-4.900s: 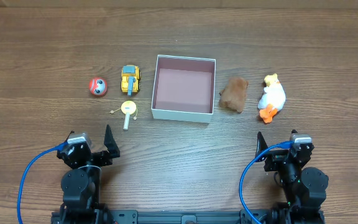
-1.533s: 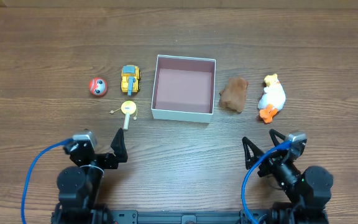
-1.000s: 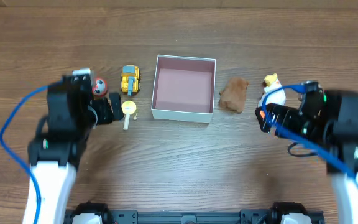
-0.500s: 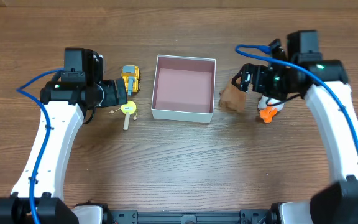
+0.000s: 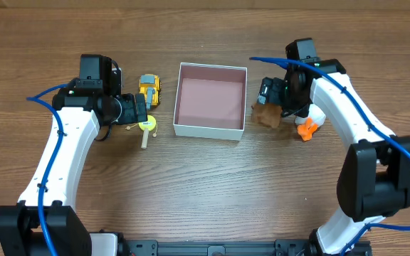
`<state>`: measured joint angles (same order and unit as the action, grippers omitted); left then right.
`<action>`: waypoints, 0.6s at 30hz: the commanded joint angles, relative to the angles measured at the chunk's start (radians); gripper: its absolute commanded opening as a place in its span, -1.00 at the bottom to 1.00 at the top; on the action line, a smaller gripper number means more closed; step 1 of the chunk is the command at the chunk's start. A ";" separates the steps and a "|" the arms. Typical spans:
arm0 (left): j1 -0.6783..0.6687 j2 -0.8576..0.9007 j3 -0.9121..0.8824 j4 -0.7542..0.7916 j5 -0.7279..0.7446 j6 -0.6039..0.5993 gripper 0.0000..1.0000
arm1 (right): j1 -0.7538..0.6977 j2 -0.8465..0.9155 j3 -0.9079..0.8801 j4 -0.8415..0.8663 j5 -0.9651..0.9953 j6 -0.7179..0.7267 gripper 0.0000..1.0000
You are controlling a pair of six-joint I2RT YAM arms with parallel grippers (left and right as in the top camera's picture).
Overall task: Pack container
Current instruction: 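Reach the right gripper to the brown plush bear and grasp it, then carry the bear with the right gripper into the box and release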
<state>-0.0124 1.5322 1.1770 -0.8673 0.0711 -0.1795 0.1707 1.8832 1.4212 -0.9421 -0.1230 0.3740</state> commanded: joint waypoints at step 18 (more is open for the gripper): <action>0.006 0.004 0.023 0.001 -0.003 0.023 1.00 | 0.013 -0.064 0.126 -0.102 0.129 0.042 -0.65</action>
<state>-0.0124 1.5322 1.1770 -0.8680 0.0711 -0.1787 0.1753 1.9614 1.4471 -1.0069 -0.0563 0.4152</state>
